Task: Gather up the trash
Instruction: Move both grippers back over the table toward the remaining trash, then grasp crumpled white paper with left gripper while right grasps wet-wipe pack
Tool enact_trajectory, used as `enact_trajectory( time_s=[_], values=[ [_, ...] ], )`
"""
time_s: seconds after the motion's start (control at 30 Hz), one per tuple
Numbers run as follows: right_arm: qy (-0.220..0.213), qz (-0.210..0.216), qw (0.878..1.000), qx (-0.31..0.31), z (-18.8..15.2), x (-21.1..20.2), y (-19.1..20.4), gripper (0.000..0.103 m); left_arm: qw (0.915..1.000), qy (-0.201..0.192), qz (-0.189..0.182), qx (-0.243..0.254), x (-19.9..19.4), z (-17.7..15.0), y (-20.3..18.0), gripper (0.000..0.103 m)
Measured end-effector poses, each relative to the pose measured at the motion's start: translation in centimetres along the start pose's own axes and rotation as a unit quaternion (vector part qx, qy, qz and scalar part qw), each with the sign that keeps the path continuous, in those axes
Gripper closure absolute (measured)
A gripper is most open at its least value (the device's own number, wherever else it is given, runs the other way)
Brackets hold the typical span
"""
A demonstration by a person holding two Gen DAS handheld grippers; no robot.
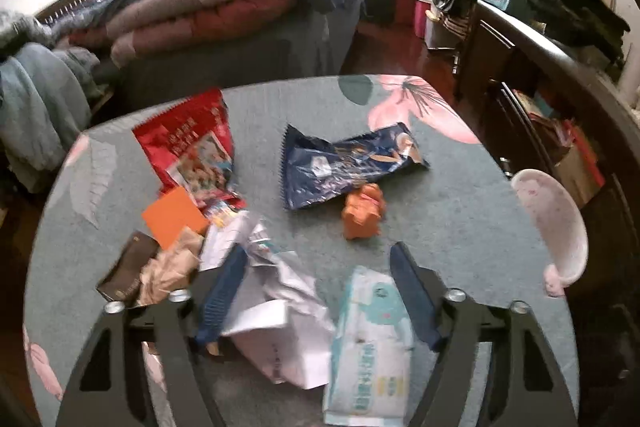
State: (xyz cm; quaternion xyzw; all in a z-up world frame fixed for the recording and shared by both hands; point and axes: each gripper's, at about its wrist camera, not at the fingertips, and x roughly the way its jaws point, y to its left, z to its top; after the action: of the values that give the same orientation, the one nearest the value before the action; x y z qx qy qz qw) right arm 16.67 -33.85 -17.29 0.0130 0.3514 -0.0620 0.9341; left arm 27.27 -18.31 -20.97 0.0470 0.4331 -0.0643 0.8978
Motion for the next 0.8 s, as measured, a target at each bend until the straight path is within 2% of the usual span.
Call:
enact_trajectory(
  time_s=[0.03,0.07,0.1,0.17,0.2,0.3,0.4,0.5,0.53,0.57,0.6,0.63,0.67,0.73,0.77,0.8],
  values=[
    [0.000,0.002,1.000,0.000,0.1,0.0,0.1,0.007,1.0000,-0.004,0.003,-0.004,-0.2,0.0,0.3,0.060],
    [0.000,0.004,1.000,0.000,0.1,0.0,0.3,0.007,0.9999,-0.008,0.000,-0.010,-0.4,0.0,0.7,0.075],
    [0.000,0.005,1.000,-0.002,0.1,0.0,0.5,0.007,0.9995,-0.012,-0.018,-0.022,-0.7,0.0,1.3,0.094],
    [0.005,0.011,1.000,-0.008,0.0,0.3,1.4,0.007,0.9974,-0.014,-0.051,-0.049,-1.4,0.0,2.8,0.097],
    [0.007,0.015,1.000,-0.012,-0.2,0.4,1.9,0.007,0.9968,-0.020,-0.056,-0.054,-1.8,0.0,3.2,0.100],
    [0.020,0.030,0.999,-0.023,-0.5,1.3,3.8,0.007,0.9954,-0.051,-0.056,-0.059,-3.6,-0.2,4.4,0.102],
    [0.035,0.044,0.998,-0.036,-0.9,2.3,5.8,0.007,0.9925,-0.072,-0.072,-0.067,-5.2,-0.3,5.5,0.103],
    [0.040,0.040,0.997,-0.052,-1.1,2.6,7.3,0.007,0.9922,-0.074,-0.085,-0.055,-5.4,0.1,5.4,0.102],
    [0.036,0.035,0.997,-0.056,-1.1,2.5,7.6,0.007,0.9926,-0.069,-0.087,-0.050,-5.2,0.1,5.2,0.099],
    [0.035,0.034,0.997,-0.057,-1.1,2.3,7.7,0.007,0.9935,-0.060,-0.088,-0.040,-4.5,0.2,4.7,0.088],
    [0.033,0.033,0.997,-0.057,-1.2,2.2,7.6,0.007,0.9940,-0.056,-0.087,-0.034,-4.0,0.3,4.4,0.070],
    [0.033,0.032,0.997,-0.055,-1.3,1.9,7.5,0.007,0.9948,-0.052,-0.083,-0.028,-3.4,0.3,3.9,0.063],
    [0.033,0.030,0.998,-0.055,-1.4,1.7,7.4,0.007,0.9955,-0.047,-0.078,-0.024,-2.8,0.3,3.5,0.056],
    [0.033,0.025,0.998,-0.054,-1.4,1.5,6.9,0.007,0.9964,-0.034,-0.075,-0.020,-1.4,0.4,2.9,0.050],
    [0.034,0.021,0.998,-0.053,-1.6,1.4,6.6,0.007,0.9970,-0.029,-0.069,-0.020,-0.8,0.4,2.7,0.041],
    [0.035,0.019,0.998,-0.053,-1.6,1.3,6.4,0.007,0.9983,-0.021,-0.050,-0.020,-0.1,0.5,2.5,0.037]
  ],
)
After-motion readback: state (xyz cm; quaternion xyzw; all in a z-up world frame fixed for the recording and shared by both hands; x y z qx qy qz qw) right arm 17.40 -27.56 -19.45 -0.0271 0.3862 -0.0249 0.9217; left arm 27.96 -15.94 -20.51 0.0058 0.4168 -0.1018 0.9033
